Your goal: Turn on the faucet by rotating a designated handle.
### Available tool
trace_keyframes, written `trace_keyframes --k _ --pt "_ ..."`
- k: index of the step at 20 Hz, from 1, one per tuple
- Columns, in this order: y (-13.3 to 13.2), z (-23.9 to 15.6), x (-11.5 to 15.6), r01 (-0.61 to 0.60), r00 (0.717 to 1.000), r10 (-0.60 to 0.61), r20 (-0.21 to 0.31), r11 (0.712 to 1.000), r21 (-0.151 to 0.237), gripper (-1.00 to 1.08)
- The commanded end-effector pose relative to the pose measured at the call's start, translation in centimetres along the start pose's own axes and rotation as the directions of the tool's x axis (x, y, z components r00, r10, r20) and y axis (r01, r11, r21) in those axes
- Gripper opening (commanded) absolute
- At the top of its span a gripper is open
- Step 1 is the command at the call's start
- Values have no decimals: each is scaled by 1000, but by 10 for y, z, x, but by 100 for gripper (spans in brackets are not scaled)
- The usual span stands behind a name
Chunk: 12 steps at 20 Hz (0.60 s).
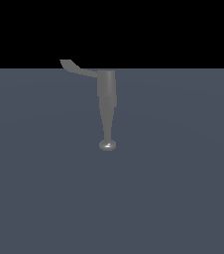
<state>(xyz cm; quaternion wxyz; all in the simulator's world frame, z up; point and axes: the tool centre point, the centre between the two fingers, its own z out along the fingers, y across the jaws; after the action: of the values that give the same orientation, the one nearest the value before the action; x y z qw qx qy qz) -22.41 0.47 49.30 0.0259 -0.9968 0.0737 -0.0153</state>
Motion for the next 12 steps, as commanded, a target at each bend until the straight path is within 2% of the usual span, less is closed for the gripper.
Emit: trace_keyframes --k 1,6,12 --pt "-4 3 10 -43 999 43 2 999 1 -100" --pt "-13 10 33 -151 988 151 7 989 2 -100" --pt "-26 22 62 -284 959 284 12 959 -1 -100"
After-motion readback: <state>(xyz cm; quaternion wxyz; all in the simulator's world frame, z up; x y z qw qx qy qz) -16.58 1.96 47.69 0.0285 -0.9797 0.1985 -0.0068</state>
